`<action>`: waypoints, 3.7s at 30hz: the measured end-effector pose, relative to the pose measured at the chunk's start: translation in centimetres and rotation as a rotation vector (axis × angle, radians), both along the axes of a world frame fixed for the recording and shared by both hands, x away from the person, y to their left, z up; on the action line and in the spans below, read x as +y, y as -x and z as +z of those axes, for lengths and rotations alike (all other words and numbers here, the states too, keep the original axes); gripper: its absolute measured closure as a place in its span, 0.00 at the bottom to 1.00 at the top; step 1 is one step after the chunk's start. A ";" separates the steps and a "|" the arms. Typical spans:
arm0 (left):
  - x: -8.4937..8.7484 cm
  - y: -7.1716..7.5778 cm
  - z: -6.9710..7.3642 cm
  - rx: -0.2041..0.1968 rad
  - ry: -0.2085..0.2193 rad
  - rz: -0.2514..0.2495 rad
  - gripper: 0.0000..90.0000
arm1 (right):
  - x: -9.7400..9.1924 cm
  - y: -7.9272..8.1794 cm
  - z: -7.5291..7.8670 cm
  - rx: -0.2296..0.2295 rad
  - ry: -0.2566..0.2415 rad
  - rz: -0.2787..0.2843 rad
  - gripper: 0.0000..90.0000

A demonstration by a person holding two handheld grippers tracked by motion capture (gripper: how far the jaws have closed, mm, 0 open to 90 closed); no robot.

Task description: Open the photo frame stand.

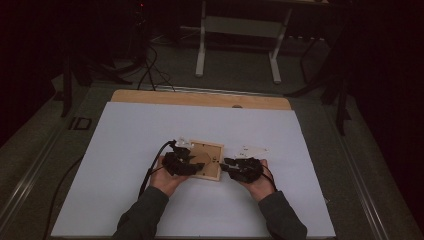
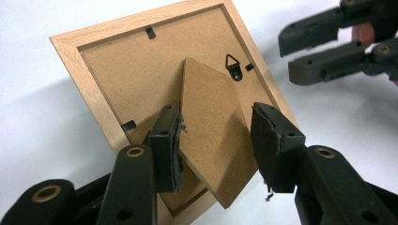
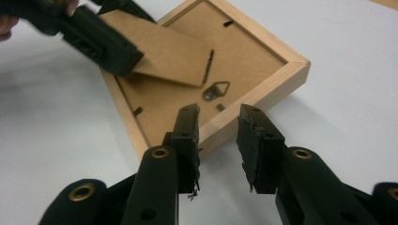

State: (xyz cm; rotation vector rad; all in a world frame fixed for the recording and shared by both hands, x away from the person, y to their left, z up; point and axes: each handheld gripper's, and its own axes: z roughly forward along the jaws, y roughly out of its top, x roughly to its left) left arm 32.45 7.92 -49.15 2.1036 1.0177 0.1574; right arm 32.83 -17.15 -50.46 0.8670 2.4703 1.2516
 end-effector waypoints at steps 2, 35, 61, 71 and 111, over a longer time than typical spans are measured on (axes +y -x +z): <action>0.0 0.4 -0.1 -0.028 0.003 0.001 0.63 | -0.2 -0.3 0.2 0.007 -0.006 -0.008 0.72; 0.0 3.4 -0.8 -0.268 -0.038 -0.058 0.63 | 0.2 -3.6 0.2 0.188 -0.099 -0.022 0.38; 0.4 2.6 -1.5 -0.135 0.003 -0.115 0.64 | 0.4 -3.0 1.3 0.139 -0.176 0.020 0.61; 0.2 2.5 -1.1 -0.140 -0.017 -0.108 0.72 | 0.5 -2.5 1.7 0.096 -0.170 0.016 0.63; -2.5 0.7 -1.9 -0.189 -0.067 -0.074 0.76 | -0.4 -0.8 2.9 -0.069 -0.081 -0.029 0.63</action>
